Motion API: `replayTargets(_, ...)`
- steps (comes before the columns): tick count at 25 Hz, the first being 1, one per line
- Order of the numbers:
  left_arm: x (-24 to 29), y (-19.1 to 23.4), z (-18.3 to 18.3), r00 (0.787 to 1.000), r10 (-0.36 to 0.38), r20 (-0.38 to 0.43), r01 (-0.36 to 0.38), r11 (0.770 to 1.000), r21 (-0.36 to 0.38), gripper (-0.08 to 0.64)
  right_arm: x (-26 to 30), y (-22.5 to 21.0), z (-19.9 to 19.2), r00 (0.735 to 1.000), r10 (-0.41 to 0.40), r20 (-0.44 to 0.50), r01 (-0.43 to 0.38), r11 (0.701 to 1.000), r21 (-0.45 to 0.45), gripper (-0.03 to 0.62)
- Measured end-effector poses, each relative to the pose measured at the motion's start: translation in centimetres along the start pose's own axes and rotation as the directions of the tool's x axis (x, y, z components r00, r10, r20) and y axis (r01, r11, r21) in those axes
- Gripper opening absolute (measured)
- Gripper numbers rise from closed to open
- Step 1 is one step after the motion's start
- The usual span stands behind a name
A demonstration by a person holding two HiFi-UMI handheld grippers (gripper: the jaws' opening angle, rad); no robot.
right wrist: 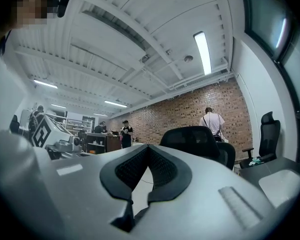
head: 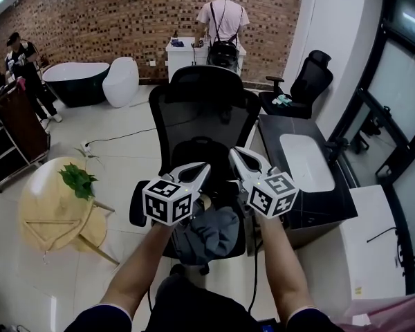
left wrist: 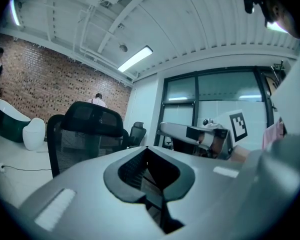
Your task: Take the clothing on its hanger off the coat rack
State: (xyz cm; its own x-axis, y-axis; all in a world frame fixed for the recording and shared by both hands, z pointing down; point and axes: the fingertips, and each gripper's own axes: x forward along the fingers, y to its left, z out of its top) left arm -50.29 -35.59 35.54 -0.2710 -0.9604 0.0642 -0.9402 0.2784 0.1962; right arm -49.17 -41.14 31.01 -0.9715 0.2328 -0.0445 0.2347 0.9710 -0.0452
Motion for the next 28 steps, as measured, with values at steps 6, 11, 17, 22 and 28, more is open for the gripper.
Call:
replayTargets(6,-0.1,-0.5,0.7,1.0,-0.006,0.007,0.006,1.0,0.014,0.012,-0.3,0.0,0.2,1.0,-0.008,0.0,0.008,1.0,0.002,0.002)
replayTargets(11,-0.3,-0.8,1.3,1.0,-0.008,0.02,0.007,1.0,0.024,0.012,-0.4,0.3,0.4,1.0,-0.005,0.006,0.005,1.0,0.005,0.002)
replayTargets(17,-0.4,-1.2,1.6,1.0,-0.009,0.026,0.008,0.999,0.031,0.012,-0.8,0.4,0.7,1.0,-0.008,0.014,0.008,1.0,0.01,0.002)
replayTargets(22,-0.3,-1.7,1.7,0.999,-0.015,0.031,0.014,0.999,0.038,0.012,-1.2,0.5,0.7,1.0,-0.011,0.018,0.011,1.0,0.01,0.002)
replayTargets(28,0.0,-2.2,1.7,0.999,-0.015,0.034,0.013,0.999,0.041,0.012,-1.6,0.3,0.8,1.0,-0.008,0.023,0.008,1.0,0.013,0.002)
